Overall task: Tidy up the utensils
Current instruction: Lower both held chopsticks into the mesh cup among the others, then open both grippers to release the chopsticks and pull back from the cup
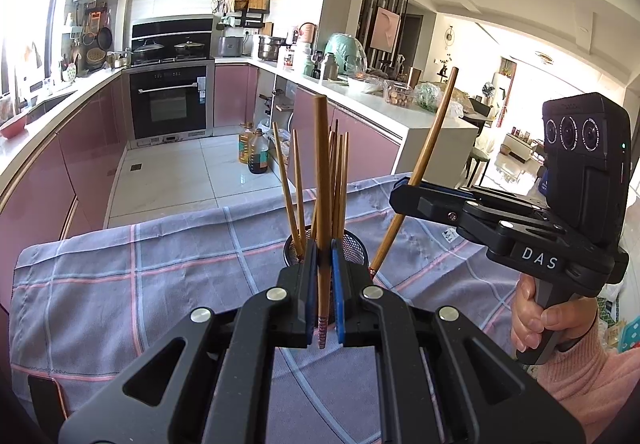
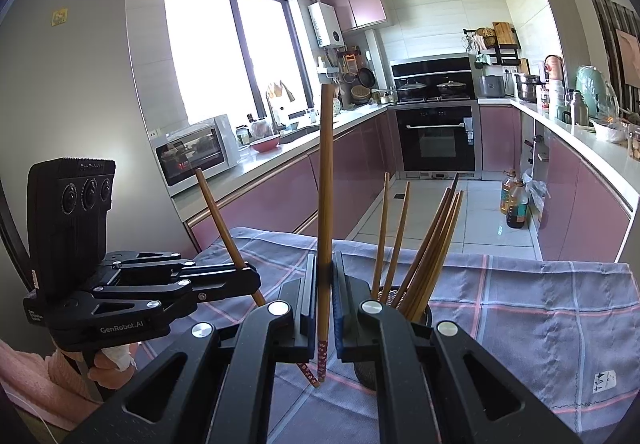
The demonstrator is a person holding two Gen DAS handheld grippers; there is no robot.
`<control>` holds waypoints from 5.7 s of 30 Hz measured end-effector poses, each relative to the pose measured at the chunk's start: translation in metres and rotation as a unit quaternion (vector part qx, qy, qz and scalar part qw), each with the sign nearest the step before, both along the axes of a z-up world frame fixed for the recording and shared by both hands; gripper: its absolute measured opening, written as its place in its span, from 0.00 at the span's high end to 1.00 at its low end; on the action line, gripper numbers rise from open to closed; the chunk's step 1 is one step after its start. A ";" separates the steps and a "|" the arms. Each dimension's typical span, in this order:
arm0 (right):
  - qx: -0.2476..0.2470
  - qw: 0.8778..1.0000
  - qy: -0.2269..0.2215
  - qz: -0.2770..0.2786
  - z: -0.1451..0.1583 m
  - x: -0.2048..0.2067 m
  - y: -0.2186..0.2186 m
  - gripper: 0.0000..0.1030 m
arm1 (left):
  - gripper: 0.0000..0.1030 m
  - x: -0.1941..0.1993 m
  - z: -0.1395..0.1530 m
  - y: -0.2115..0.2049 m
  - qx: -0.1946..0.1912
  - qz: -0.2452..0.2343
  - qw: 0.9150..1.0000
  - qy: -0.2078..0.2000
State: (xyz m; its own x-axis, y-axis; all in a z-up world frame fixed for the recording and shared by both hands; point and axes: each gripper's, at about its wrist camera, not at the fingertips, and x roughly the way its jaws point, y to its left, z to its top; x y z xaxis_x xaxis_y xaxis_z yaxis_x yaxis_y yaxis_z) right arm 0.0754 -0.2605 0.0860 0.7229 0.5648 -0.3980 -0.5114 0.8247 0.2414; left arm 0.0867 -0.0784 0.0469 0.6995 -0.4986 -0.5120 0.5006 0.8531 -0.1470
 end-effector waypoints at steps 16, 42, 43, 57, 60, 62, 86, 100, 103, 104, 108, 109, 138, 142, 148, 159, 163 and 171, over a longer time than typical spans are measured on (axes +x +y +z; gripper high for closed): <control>-0.001 1.000 -0.014 0.001 0.010 0.005 -0.001 0.94 | 0.93 0.004 0.008 -0.003 -0.002 0.000 1.000 -0.012; 0.005 0.999 -0.040 -0.020 0.029 0.020 -0.014 0.94 | 0.93 0.015 0.021 -0.003 -0.021 -0.005 0.999 -0.033; 0.004 0.999 -0.041 -0.020 0.029 0.020 -0.014 0.94 | 0.93 0.015 0.022 -0.003 -0.023 -0.005 0.999 -0.035; 0.001 0.999 -0.037 -0.026 0.026 0.028 -0.015 0.94 | 0.93 0.013 0.033 -0.001 -0.041 -0.004 0.998 -0.054; 0.001 0.999 -0.033 -0.028 0.024 0.032 -0.015 0.94 | 0.93 0.016 0.029 -0.002 -0.040 -0.003 0.998 -0.048; 0.000 0.999 -0.030 -0.029 0.022 0.034 -0.013 0.94 | 0.93 0.016 0.027 -0.002 -0.040 -0.003 0.998 -0.043; -0.008 0.999 0.000 -0.032 0.007 0.047 -0.014 0.94 | 0.93 0.038 0.022 -0.006 -0.028 -0.007 1.000 -0.010; -0.010 0.999 0.019 -0.032 -0.008 0.053 -0.014 0.94 | 0.93 0.042 0.020 -0.012 -0.018 -0.013 1.000 0.006; -0.012 0.999 0.025 -0.030 -0.010 0.056 -0.011 0.94 | 0.93 0.042 0.018 -0.016 -0.015 -0.016 1.000 0.010; -0.012 0.999 0.027 -0.030 -0.011 0.056 -0.012 0.94 | 0.93 0.041 0.017 -0.016 -0.015 -0.016 1.000 0.011; -0.013 0.999 0.034 -0.029 -0.017 0.058 -0.010 0.94 | 0.93 0.042 0.015 -0.018 -0.012 -0.016 1.000 0.015; -0.014 0.999 0.036 -0.029 -0.018 0.058 -0.009 0.94 | 0.93 0.042 0.014 -0.019 -0.011 -0.016 1.000 0.016; -0.027 0.995 0.085 -0.034 -0.049 0.076 0.002 0.94 | 0.92 0.065 -0.002 -0.031 0.009 -0.013 0.999 0.035; -0.026 0.995 0.091 -0.039 -0.051 0.079 0.001 0.93 | 0.92 0.070 -0.006 -0.032 0.012 -0.009 0.999 0.040; -0.018 0.994 0.094 -0.047 -0.051 0.078 -0.002 0.92 | 0.92 0.079 -0.015 -0.030 0.014 -0.004 0.999 0.053; -0.013 0.996 0.076 -0.053 -0.041 0.065 -0.007 0.74 | 0.76 0.066 -0.025 -0.009 0.007 0.008 0.999 0.045; -0.015 0.996 0.068 -0.054 -0.039 0.058 -0.005 0.56 | 0.61 0.054 -0.027 0.004 0.006 0.024 0.999 0.030; -0.051 0.995 0.027 -0.075 -0.041 0.026 0.010 0.08 | 0.11 0.020 -0.028 0.049 -0.005 0.109 0.994 -0.013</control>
State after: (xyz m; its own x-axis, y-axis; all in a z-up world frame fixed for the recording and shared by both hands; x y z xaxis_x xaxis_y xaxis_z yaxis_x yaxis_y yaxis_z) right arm 0.1015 -0.2510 0.0447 0.7723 0.4064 -0.4883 -0.3694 0.9126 0.1752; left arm 0.1069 -0.0292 0.0188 0.8041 -0.3392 -0.4883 0.3082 0.9401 -0.1455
